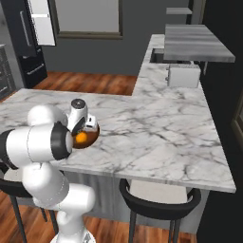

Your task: Retrieve the orange and pear from the fridge and place them into the bowl on the dining table.

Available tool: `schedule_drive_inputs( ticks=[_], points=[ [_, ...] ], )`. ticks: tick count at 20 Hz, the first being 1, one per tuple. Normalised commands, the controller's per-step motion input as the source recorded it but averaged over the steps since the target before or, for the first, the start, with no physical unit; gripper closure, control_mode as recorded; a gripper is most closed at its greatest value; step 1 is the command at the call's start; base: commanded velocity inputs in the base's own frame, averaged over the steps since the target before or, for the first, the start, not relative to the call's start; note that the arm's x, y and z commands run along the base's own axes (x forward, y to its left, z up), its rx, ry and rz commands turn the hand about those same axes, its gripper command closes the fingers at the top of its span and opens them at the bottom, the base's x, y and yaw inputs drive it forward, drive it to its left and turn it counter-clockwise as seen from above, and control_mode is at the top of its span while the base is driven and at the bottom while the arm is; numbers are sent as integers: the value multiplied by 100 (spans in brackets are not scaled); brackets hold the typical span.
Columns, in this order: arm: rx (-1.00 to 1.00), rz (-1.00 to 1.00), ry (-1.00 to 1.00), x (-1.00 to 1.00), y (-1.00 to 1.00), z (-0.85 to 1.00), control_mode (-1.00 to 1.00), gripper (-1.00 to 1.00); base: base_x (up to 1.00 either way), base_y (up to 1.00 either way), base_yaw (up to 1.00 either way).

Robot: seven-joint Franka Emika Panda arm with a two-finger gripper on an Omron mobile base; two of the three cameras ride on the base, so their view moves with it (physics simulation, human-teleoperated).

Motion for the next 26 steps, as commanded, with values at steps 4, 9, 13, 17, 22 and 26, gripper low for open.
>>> schedule_drive_inputs(
  ticks=[4,9,13,17,22,26],
  points=[
    [-1,0,1,2,19,1,-100,-100,0,0,0],
    [0,0,-5,-55,0,57,-100,-100,0,0,0],
    [0,0,-22,-100,-28,97,-100,-100,0,0,0],
    [0,0,-23,-100,-37,100,-100,-100,0,0,0],
    [-2,0,-9,-100,-29,100,-100,-100,0,0,0],
    [-7,-1,2,-100,-7,100,-100,-100,0,0,0]
  ],
)
